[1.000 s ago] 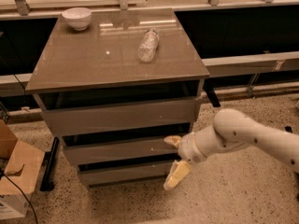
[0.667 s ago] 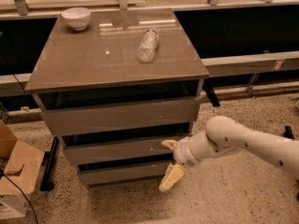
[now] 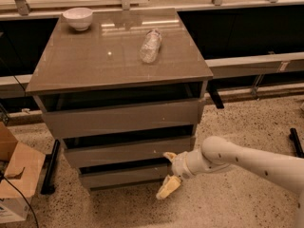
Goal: Open bottom drawer
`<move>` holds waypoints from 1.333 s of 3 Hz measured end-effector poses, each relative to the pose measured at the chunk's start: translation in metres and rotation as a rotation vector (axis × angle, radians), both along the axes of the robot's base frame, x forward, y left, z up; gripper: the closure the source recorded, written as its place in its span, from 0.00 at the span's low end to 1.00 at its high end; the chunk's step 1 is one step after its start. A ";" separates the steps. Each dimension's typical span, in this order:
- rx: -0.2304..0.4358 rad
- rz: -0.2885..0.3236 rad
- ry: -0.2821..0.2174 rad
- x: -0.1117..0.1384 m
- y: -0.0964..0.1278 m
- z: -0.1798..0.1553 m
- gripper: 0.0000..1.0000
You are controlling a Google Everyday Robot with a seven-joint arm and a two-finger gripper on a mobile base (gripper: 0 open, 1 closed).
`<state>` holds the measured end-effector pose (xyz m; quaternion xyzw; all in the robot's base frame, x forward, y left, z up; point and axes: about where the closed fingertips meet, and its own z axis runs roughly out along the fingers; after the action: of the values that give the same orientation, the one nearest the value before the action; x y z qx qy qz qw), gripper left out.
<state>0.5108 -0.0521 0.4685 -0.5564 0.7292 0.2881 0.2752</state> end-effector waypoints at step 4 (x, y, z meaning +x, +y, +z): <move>0.065 -0.102 0.089 0.024 0.007 -0.103 0.00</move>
Offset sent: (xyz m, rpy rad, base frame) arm 0.0104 -0.0084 -0.0542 0.0177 0.0327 -0.0663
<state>0.5348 -0.0450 0.3659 -0.4959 0.7584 0.3216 0.2746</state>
